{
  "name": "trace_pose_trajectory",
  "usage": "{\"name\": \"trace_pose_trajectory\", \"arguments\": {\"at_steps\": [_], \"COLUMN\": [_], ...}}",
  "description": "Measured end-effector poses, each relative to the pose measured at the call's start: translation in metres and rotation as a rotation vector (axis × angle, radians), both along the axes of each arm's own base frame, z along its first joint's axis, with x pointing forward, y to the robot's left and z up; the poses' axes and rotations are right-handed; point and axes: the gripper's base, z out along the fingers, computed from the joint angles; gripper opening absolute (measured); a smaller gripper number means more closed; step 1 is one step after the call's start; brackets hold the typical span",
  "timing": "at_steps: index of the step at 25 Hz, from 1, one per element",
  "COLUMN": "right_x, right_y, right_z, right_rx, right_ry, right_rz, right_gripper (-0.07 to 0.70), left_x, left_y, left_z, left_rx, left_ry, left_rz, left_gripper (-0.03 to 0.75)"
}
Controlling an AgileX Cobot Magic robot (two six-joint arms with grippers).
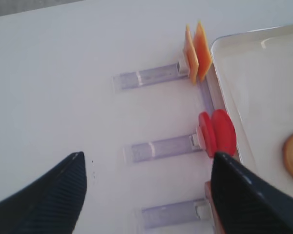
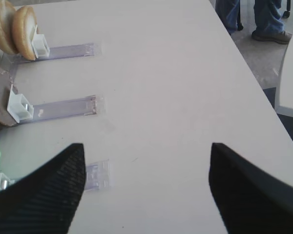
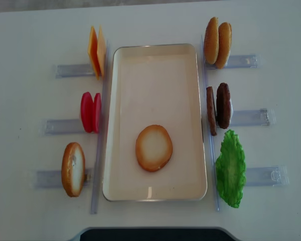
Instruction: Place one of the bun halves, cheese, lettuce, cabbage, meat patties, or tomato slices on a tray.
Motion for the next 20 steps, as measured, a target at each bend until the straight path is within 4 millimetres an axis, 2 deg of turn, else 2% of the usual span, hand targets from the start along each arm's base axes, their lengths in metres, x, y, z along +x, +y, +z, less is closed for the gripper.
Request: {"name": "trace_pose_trajectory", "arguments": {"at_steps": [5, 8, 12, 13, 15, 20], "right_x": [0.0, 0.0, 0.0, 0.0, 0.0, 0.0], "right_y": [0.0, 0.0, 0.0, 0.0, 0.0, 0.0], "right_z": [0.0, 0.0, 0.0, 0.0, 0.0, 0.0], "right_rx": [0.0, 0.0, 0.0, 0.0, 0.0, 0.0], "right_ry": [0.0, 0.0, 0.0, 0.0, 0.0, 0.0], "right_rz": [0.0, 0.0, 0.0, 0.0, 0.0, 0.0], "right_gripper": [0.531, 0.531, 0.531, 0.531, 0.531, 0.531], "left_x": [-0.062, -0.097, -0.126, -0.138, -0.143, -0.162], "left_y": [0.002, 0.002, -0.001, -0.002, -0.003, -0.004], "left_z": [-0.024, -0.045, -0.074, -0.09, -0.096, -0.129], "left_rx": [-0.001, -0.011, -0.044, -0.063, -0.072, -0.1], "left_ry": [-0.029, -0.052, -0.093, -0.118, -0.139, -0.214], "left_rz": [0.0, -0.004, -0.02, -0.028, -0.031, -0.042], "left_gripper": [0.608, 0.608, 0.608, 0.608, 0.608, 0.608]}}
